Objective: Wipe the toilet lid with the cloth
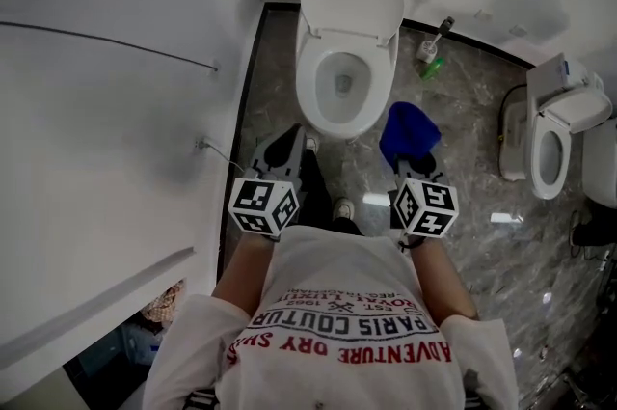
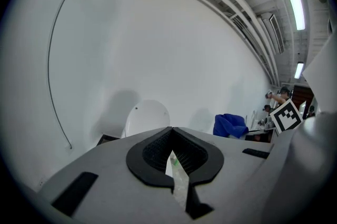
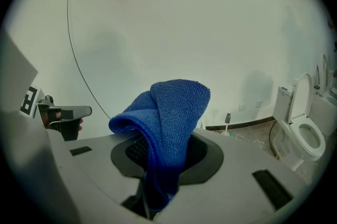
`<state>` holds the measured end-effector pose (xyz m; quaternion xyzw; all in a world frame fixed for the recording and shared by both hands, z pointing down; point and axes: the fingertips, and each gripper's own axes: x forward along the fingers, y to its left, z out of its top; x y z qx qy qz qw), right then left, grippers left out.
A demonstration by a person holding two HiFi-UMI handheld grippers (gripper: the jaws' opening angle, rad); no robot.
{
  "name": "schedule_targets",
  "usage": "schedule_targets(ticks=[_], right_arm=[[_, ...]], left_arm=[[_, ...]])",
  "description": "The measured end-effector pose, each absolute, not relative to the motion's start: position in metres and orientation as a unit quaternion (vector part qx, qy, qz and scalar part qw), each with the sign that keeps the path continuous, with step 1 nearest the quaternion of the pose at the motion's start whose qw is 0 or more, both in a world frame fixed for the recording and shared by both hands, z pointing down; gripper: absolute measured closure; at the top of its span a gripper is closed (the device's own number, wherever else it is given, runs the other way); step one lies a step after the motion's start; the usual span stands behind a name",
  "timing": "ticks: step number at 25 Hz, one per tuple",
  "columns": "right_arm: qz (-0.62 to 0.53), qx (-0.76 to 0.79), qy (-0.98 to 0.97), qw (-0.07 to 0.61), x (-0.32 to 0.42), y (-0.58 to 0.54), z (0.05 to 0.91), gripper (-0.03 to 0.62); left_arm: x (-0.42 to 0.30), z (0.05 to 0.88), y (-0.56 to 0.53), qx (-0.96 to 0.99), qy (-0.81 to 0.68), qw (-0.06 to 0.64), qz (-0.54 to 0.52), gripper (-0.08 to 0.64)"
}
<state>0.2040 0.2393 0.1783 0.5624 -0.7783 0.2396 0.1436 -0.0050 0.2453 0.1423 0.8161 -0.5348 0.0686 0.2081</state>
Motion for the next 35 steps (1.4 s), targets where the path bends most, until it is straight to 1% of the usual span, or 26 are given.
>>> schedule_targets(ticks=[3,8,16,19,22,25,35], right_arm=[[0.241,0.573,-0.769,0.146,0.194,0.206,0.187,0.494],[0.238,0.582,-0.761,0.156,0.153,0.137,0.201,0.494],[0.229,0.592,-0.754,0.171,0.097,0.005,0.211,0.494],[0.228,0.593,-0.757,0.155,0.079,-0.037,0.222,0.494],[0.22,0.584,-0.769,0.138,0.059,-0.078,0.23,0.494],[0.214,0.572,-0.778,0.144,0.043,-0.113,0.243,0.494],[0.211,0.519,-0.814,0.152,-0.002,-0.211,0.315,0.494]], left_arm=[[-0.017,0.156,0.204,0.82,-0.527,0.215,0.07,0.552],[-0.056,0.175,0.121,0.825,-0.517,0.222,0.063,0.554],[-0.103,0.193,-0.024,0.841,-0.487,0.225,0.067,0.554],[-0.111,0.205,-0.064,0.847,-0.475,0.228,0.069,0.554],[-0.11,0.21,-0.101,0.859,-0.458,0.217,0.07,0.554],[-0.104,0.222,-0.13,0.864,-0.451,0.212,0.074,0.554],[-0.121,0.293,-0.185,0.822,-0.5,0.26,0.077,0.552]])
